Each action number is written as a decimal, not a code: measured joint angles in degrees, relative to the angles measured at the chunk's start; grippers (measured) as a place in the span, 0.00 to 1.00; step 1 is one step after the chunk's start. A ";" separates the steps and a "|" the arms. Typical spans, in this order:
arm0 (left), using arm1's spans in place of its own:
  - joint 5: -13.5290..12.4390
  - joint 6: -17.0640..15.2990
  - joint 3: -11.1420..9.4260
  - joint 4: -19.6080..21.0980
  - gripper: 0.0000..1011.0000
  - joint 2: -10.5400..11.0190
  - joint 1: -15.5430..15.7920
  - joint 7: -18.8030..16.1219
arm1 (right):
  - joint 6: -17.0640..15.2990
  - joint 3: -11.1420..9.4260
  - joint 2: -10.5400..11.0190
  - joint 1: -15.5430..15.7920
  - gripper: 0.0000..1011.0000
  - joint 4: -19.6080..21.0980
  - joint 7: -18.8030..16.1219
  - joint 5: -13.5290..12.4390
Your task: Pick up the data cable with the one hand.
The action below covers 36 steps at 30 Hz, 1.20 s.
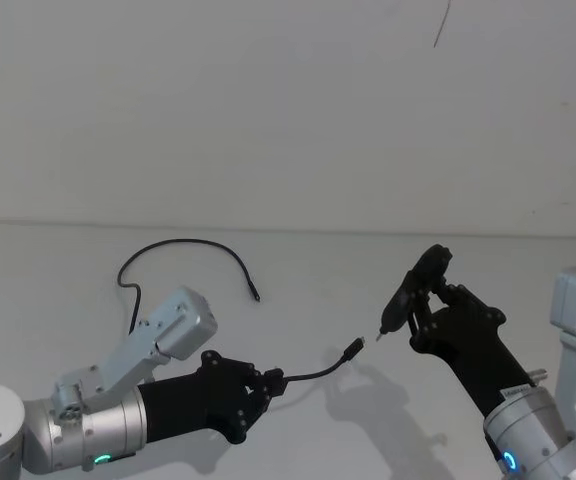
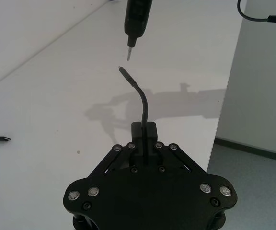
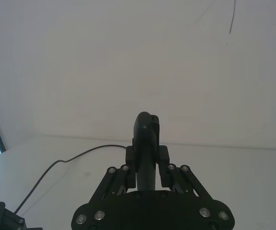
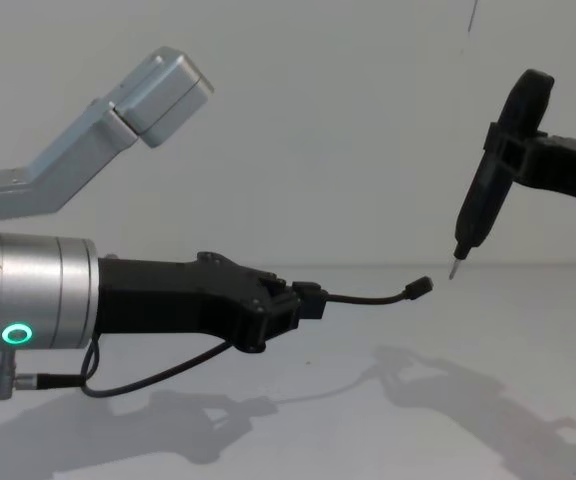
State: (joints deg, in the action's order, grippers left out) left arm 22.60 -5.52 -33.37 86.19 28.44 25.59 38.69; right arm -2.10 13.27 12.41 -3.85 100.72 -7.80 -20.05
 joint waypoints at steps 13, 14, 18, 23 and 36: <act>0.00 -0.01 0.00 0.00 0.04 0.00 0.00 0.00 | 0.09 0.14 -0.88 -0.56 0.27 -1.34 -0.99 0.21; 0.00 -0.01 0.00 0.00 0.04 0.00 0.00 0.00 | 0.10 0.15 -0.94 -0.59 0.27 -1.41 -1.06 0.25; 0.00 -0.01 0.01 0.00 0.04 0.00 0.00 0.00 | 0.16 0.25 -1.18 -0.76 0.27 -1.81 -1.43 0.53; 0.00 -0.01 0.00 0.00 0.04 0.00 0.00 0.00 | 0.24 0.27 -1.40 -0.88 0.27 -2.15 -1.82 0.73; 0.00 -0.01 0.00 0.00 0.04 0.00 0.00 0.00 | 0.53 0.17 -2.00 -1.06 0.27 -2.68 -2.51 1.31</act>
State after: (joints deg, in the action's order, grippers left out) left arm 22.61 -5.53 -33.37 86.19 28.44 25.59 38.69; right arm -1.57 13.44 10.41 -4.92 98.05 -10.31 -18.74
